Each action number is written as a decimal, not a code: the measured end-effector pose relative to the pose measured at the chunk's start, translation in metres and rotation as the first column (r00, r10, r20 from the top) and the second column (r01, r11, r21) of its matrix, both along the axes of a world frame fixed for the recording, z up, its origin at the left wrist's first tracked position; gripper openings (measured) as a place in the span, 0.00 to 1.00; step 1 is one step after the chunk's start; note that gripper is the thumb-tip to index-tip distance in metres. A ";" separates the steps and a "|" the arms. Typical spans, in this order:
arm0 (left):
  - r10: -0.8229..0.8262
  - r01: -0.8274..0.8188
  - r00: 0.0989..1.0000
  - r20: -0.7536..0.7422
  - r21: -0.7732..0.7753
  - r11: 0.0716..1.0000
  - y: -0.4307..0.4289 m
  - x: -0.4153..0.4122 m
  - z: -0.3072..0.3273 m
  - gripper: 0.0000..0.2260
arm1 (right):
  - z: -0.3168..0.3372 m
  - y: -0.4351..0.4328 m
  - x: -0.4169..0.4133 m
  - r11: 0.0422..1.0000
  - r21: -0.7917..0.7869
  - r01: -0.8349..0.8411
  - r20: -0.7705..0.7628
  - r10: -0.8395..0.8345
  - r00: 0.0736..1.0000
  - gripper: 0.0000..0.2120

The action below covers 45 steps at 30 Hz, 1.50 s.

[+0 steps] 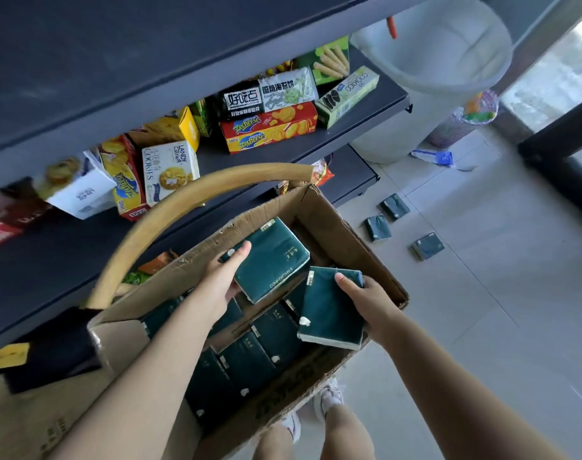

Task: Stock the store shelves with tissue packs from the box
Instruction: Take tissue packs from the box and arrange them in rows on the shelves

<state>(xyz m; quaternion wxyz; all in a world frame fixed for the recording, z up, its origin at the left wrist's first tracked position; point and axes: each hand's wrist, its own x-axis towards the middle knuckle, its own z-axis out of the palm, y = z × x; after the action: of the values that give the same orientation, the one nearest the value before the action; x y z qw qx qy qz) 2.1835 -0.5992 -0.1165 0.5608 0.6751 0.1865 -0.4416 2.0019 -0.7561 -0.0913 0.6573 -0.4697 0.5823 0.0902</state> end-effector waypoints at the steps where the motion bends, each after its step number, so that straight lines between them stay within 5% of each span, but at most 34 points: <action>1: 0.018 -0.019 1.000 -0.007 -0.014 1.000 0.002 0.000 0.014 0.32 | 0.012 -0.002 0.000 1.000 -0.011 -0.013 0.016 0.013 1.000 0.18; 4: 0.042 -0.040 0.999 0.027 -0.091 0.995 0.002 -0.002 0.061 0.36 | 0.050 -0.008 0.000 0.998 -0.053 -0.035 0.091 0.040 0.995 0.17; 9: 0.107 -0.071 0.987 0.121 -0.269 0.960 -0.012 -0.014 0.135 0.14 | 0.115 -0.032 -0.003 0.989 -0.143 -0.029 0.240 0.063 0.969 0.13; 15: 0.210 -0.105 0.952 0.221 -0.411 0.906 -0.039 -0.060 0.229 0.07 | 0.190 -0.089 -0.022 0.940 -0.328 -0.093 0.327 0.205 0.922 0.11; 21: 0.363 -0.173 0.886 0.290 -0.519 0.837 -0.077 -0.123 0.315 0.06 | 0.267 -0.143 -0.045 0.873 -0.468 -0.136 0.435 0.362 0.824 0.19; 29: 0.494 -0.186 0.818 0.294 -0.677 0.712 -0.111 -0.161 0.415 0.08 | 0.356 -0.184 -0.055 0.840 -0.528 -0.127 0.559 0.456 0.693 0.11; 45: 0.517 0.040 0.633 0.577 -0.690 0.722 -0.150 -0.035 0.546 0.08 | 0.499 -0.232 0.094 0.630 -0.776 -0.008 0.511 0.637 0.578 0.10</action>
<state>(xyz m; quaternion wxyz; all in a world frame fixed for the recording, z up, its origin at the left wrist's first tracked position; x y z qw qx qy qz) 2.1487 -0.7493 0.4291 0.8392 0.5228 -0.1266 -0.0802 2.0957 -0.9881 0.4080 0.5717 -0.7812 0.1357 -0.2111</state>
